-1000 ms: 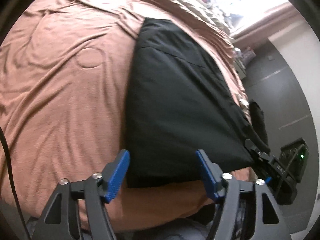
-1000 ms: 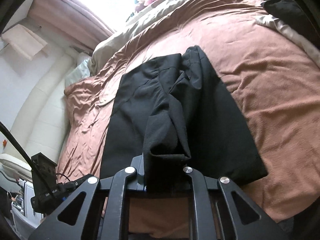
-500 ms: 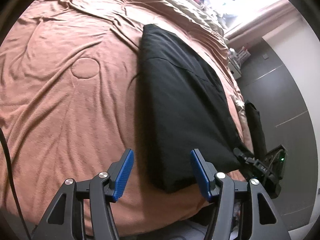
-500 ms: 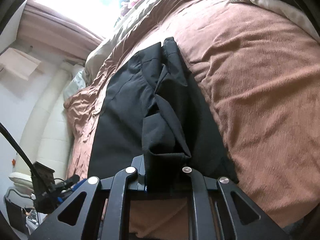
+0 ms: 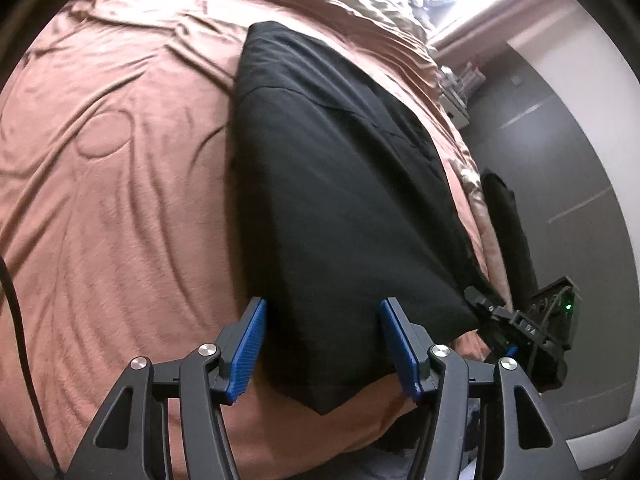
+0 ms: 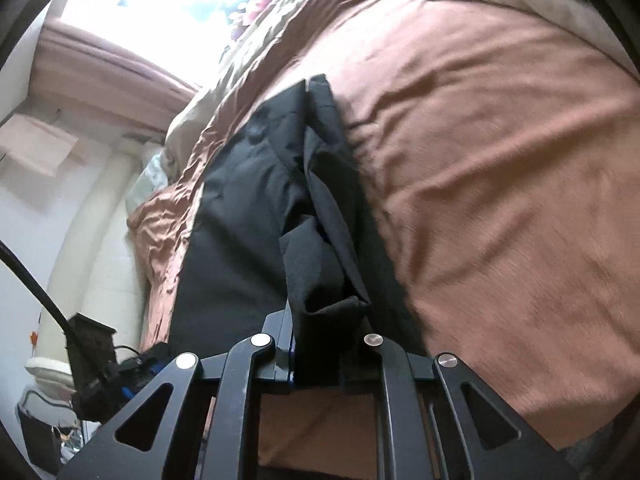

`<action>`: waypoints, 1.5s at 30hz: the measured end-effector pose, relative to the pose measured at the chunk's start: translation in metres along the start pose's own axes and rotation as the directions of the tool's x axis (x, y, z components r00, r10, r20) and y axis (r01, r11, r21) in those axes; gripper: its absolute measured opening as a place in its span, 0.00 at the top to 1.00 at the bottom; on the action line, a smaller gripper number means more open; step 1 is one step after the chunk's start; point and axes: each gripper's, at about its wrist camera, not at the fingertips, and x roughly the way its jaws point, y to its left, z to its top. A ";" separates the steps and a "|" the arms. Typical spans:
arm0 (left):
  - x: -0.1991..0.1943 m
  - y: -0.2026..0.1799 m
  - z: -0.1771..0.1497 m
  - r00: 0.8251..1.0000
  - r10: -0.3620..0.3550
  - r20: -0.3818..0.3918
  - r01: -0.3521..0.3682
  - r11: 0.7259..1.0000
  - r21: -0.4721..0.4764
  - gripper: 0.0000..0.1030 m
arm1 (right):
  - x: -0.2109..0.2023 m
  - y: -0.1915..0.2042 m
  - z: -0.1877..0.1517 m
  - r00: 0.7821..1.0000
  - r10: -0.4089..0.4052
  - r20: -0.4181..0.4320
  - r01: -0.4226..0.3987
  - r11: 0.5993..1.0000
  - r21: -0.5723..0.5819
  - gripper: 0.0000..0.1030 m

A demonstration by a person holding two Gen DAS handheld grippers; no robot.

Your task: Fold large clothes

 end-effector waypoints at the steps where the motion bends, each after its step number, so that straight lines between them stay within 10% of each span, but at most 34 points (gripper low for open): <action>1: 0.000 -0.003 -0.001 1.000 0.007 0.000 -0.007 1.000 0.015 0.42 | -0.002 -0.004 -0.005 1.000 -0.005 -0.002 0.005 1.000 -0.003 0.90; 5: 0.003 -0.008 -0.002 0.999 0.042 -0.005 -0.042 0.997 0.061 0.42 | -0.020 0.003 -0.009 0.999 -0.050 -0.002 0.049 0.996 -0.069 0.74; 7: 0.004 -0.007 -0.001 0.999 0.045 -0.005 -0.044 0.998 0.054 0.42 | -0.034 0.011 -0.006 0.995 -0.095 0.021 0.096 0.990 -0.106 0.33; 9: 0.005 -0.005 0.000 0.999 0.046 -0.004 -0.046 0.998 0.043 0.42 | -0.043 0.017 -0.003 0.993 -0.108 0.055 0.115 0.984 -0.133 0.26; 15: 0.005 -0.009 -0.004 0.998 0.058 0.007 -0.058 0.998 0.040 0.42 | -0.021 0.006 0.005 0.997 -0.069 -0.025 0.067 0.995 -0.071 0.29; 21: 0.001 -0.001 -0.017 0.999 0.037 0.000 -0.037 0.999 0.010 0.50 | -0.003 -0.001 -0.002 0.998 -0.016 -0.058 0.015 1.000 -0.006 0.76; 25: -0.002 0.002 -0.019 0.999 0.045 0.020 -0.046 0.999 0.010 0.70 | -0.007 0.009 -0.006 0.999 -0.005 -0.054 0.004 1.000 -0.010 0.86; 45: -0.074 0.021 -0.058 0.996 0.082 -0.038 -0.075 0.987 0.144 0.81 | -0.014 0.029 -0.057 0.984 0.026 -0.174 -0.048 0.991 -0.126 0.77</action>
